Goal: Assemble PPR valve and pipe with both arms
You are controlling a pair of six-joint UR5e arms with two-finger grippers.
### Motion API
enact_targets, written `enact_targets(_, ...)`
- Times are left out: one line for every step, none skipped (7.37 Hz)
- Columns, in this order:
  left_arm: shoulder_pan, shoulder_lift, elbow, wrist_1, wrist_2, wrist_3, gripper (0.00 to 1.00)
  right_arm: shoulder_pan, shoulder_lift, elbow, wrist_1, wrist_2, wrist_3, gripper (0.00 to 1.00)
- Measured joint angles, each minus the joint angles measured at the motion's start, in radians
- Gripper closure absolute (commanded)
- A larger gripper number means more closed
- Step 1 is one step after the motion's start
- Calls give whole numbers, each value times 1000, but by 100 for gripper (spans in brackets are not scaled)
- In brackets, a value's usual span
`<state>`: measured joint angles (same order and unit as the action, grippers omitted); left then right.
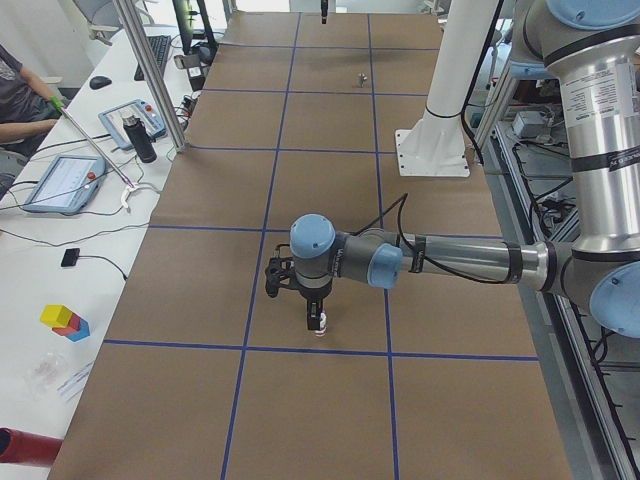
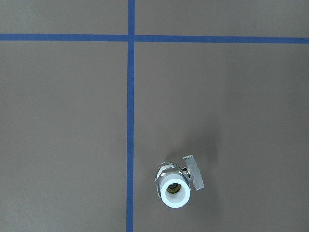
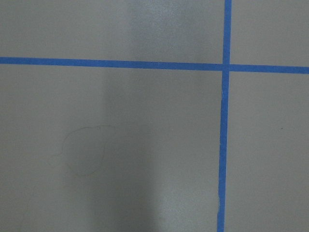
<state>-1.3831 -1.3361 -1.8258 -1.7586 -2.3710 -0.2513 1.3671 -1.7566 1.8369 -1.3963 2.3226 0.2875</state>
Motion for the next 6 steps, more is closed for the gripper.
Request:
enact_targets(27,-3,30,-36,8,-5,1,-2,0,0,0,0,1,0)
enact_targets(60,-8,48,-54,28,-8,1,-3,0,-1,1,0,1,0)
enact_targets(86,-11,57,-63,46,-10,1,-4,-1,-2,1,-1,1,0)
enact_targets(108,-12,62,-68,54,-16,1,-5,-1,-2,2,-2,1,0)
enact_targets(127,-15,66,-74,58,-38,2,-6,-1,-2,2,-2,1,0)
enact_targets(151,-19,75,-96,60,-67,4,-7,-1,-2,2,-1,1,0)
